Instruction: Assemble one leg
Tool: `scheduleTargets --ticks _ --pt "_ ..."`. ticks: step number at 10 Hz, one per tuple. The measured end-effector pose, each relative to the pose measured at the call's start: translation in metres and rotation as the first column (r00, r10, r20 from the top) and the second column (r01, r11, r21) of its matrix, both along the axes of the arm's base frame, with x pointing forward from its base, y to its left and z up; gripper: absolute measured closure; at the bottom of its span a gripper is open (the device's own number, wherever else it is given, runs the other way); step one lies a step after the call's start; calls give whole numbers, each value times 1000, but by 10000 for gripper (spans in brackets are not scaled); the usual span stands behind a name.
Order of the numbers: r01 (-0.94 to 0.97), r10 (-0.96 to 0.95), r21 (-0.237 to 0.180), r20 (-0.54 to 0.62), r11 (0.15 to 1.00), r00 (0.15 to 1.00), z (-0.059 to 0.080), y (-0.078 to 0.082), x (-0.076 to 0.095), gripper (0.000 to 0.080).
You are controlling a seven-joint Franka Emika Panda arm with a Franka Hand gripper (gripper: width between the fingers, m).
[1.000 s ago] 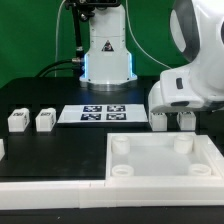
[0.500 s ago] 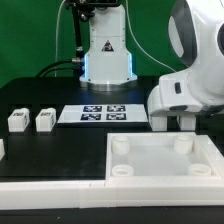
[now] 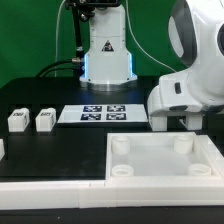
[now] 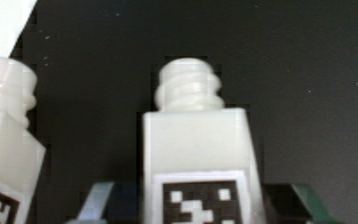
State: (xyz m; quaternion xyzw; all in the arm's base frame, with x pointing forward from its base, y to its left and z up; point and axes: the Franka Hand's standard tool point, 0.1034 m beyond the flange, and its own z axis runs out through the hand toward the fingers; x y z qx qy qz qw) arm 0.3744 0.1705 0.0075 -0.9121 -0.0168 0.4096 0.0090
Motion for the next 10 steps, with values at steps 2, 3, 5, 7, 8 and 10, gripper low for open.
scheduleTargets --ticks 2,3,5,7,8,10 --pt "0 0 0 0 1000 1000 0 0 0 515" --pt "0 0 0 0 1000 1000 0 0 0 515" --pt "0 0 0 0 1000 1000 0 0 0 515" --pt "-8 8 10 4 1000 1000 1 -1 3 514" --pt "-20 18 39 50 999 999 18 -7 23 514" --pt "-35 29 76 75 996 997 57 -25 47 514"
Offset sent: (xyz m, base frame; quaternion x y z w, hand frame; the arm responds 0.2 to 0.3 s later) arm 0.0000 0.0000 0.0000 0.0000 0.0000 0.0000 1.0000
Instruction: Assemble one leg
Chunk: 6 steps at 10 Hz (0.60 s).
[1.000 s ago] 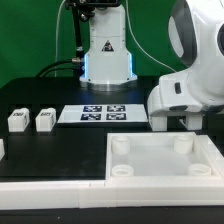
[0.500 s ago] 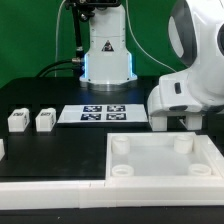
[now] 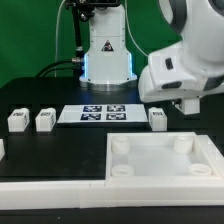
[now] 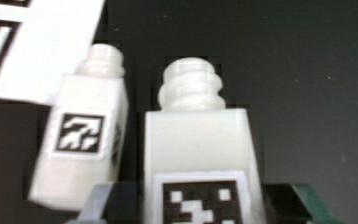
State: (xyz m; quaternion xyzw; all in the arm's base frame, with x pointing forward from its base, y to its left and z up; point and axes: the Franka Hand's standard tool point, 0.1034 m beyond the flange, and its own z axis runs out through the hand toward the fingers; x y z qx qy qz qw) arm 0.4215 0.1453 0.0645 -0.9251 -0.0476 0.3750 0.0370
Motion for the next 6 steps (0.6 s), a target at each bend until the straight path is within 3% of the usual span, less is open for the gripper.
scheduleTargets --ticks 1,3,4,6 --pt "18 -19 15 125 1000 992 16 -3 25 514" --pt "39 -44 22 346 999 937 57 -11 48 514" --pt "41 -43 15 393 999 918 64 -8 44 512" --pt "49 -64 42 582 998 811 62 -7 52 512"
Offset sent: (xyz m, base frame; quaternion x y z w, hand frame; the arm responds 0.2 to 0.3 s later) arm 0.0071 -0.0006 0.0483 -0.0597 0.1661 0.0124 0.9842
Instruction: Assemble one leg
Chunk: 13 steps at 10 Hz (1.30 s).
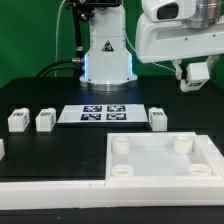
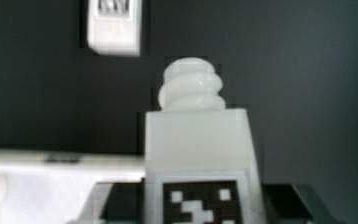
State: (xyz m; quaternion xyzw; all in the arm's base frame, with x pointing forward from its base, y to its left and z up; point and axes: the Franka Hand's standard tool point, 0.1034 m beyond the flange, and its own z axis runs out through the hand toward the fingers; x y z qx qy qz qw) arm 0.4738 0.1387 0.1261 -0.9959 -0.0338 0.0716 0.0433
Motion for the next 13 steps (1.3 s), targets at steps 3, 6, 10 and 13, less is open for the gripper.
scheduleTargets --ticks 3,6,10,13 --pt "-13 6 24 265 1000 964 21 -11 34 512" --pt "-49 21 45 499 998 866 30 -26 102 512" --pt "-40 1 43 676 998 737 30 -27 108 512" --pt "-39 1 41 675 998 738 29 -28 108 512"
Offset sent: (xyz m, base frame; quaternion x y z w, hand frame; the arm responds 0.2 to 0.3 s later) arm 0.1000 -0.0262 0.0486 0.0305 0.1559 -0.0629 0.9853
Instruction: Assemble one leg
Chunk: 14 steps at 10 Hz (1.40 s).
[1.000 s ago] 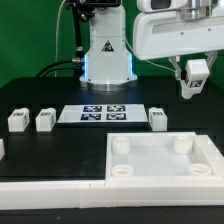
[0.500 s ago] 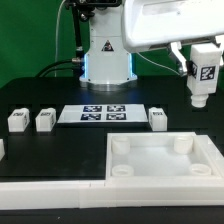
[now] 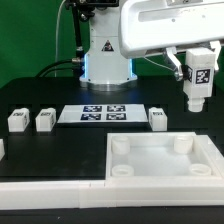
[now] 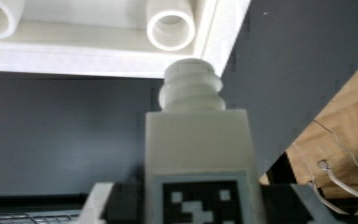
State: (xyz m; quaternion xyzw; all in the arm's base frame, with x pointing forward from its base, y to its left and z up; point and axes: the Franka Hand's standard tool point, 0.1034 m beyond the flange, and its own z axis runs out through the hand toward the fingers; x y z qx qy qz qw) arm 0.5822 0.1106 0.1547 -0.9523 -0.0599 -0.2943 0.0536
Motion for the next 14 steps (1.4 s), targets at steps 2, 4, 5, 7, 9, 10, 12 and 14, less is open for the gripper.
scheduleTargets --ticks 2,4,5,7,9,10,12,14 --pt "-5 5 -9 41 1000 999 -6 -7 29 512" --pt "0 0 -1 41 1000 999 -24 -7 48 512" --pt "-2 2 0 25 1000 1000 -34 -5 45 512" --pt "-8 8 1 10 1000 1000 -51 1 38 512" --pt "-12 12 1 7 1000 1000 -53 3 37 512" --pt "-12 12 2 4 1000 1000 -55 3 37 512" --pt "-10 10 5 -3 1000 1000 -64 4 39 512" --pt "-9 9 5 -15 1000 1000 -74 4 36 512"
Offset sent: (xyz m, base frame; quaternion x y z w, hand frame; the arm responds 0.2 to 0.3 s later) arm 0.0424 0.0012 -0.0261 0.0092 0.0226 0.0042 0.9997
